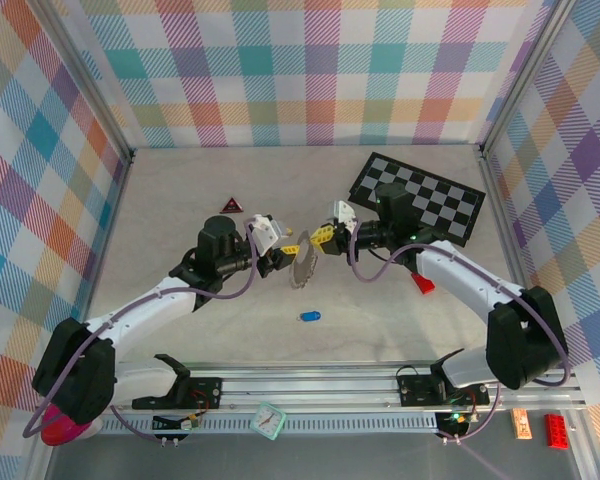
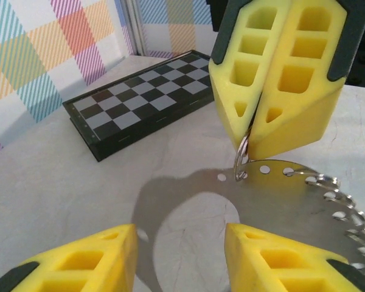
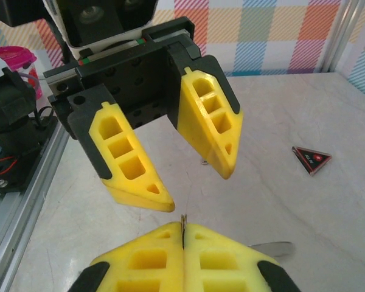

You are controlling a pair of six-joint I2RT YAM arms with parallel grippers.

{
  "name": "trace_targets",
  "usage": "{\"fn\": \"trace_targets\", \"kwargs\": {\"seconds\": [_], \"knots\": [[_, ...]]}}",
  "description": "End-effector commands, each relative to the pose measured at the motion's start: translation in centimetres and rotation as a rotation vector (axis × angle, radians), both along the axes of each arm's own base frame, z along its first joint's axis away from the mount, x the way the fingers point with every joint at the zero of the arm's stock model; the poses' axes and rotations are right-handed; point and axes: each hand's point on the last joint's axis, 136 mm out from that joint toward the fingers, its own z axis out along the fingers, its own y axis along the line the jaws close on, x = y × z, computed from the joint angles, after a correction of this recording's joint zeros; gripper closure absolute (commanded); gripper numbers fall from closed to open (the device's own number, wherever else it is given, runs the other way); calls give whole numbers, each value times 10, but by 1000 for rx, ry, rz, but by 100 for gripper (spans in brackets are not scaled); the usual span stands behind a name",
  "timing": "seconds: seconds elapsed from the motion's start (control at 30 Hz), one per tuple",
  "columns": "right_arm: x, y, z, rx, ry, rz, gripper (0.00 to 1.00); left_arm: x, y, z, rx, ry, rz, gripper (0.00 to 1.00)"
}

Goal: Put the keys on the keyring

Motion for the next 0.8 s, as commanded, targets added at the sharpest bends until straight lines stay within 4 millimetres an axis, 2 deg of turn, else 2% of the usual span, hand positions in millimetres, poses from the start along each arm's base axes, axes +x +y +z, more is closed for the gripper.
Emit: {"fn": "trace_targets", "kwargs": {"seconds": [0.0,0.33,0.77], "knots": [[-8,5,7,57,-21,86,100,-5,-7,9,-74,-9,-68,60],[-15,11,4,62,-3,128,100,-23,-17,4,-121,61,-182,62],[-24,17,1,59,6,162,100,-27,-19,2,-116,68,-207,71]]}}
